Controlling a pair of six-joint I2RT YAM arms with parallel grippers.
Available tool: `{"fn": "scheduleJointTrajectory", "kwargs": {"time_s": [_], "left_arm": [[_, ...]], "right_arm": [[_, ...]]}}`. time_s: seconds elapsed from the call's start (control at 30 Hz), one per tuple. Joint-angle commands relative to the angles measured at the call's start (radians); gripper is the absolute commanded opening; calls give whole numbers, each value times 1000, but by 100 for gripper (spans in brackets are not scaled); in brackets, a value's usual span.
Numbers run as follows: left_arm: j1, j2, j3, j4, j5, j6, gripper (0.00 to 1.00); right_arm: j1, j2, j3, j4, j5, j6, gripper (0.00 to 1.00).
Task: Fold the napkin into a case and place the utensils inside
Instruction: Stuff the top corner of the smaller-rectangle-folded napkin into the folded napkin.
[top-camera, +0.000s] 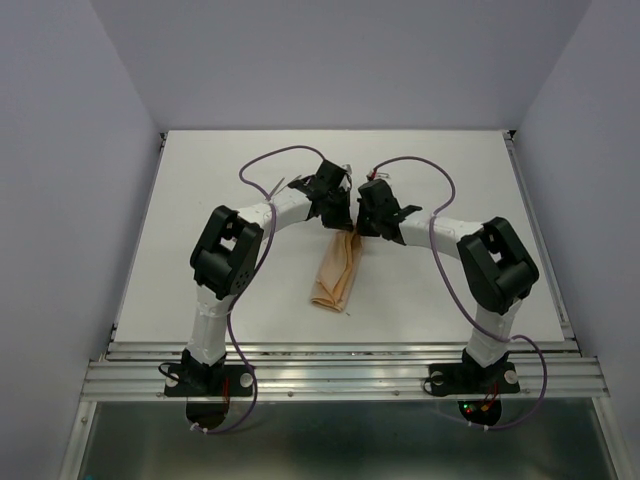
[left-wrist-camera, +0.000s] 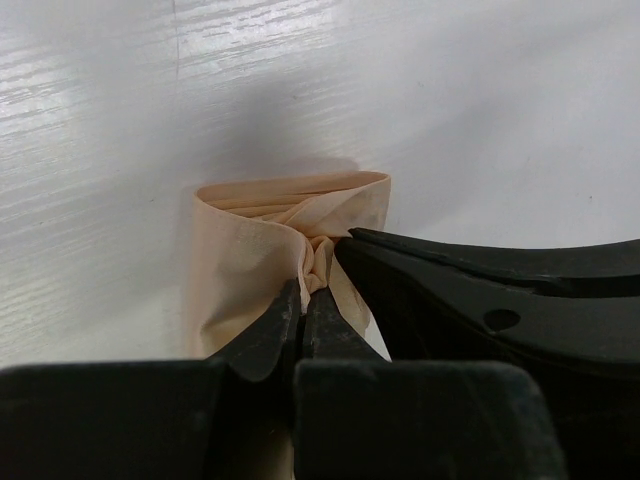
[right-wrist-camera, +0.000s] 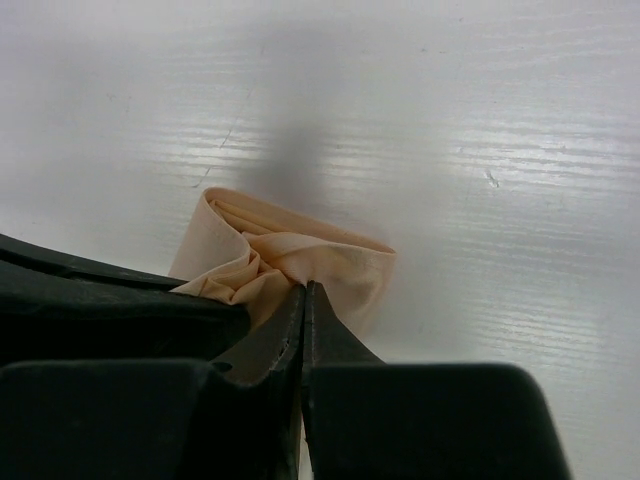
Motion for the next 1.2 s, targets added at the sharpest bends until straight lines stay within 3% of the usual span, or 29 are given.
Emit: {"fn": "scheduleJointTrajectory", "kwargs": {"time_s": [0.0, 0.5, 0.6, 0.63, 0.83, 0.97, 1.17], "left_arm": [[-1, -6, -1, -14, 22, 27, 0], [-13, 12, 19, -9, 16, 36, 0], [-15, -14, 13, -5, 2, 36, 14], [-13, -21, 9, -3, -7, 38, 25], [-15, -92, -33, 34, -4, 36, 48], [-12, -127, -61, 52, -3, 29, 50], [-5, -158, -100, 69, -10, 21, 42]], "right_arm": [[-8, -64, -13, 78, -14, 35, 1], [-8, -63, -20, 94, -43, 47, 1], [-8, -63, -28, 95, -40, 47, 1], [-8, -61, -31, 95, -37, 47, 1], [-17, -60, -39, 95, -38, 49, 1], [-17, -61, -39, 95, -38, 50, 1], [-17, -66, -43, 95, -38, 49, 1]]}}
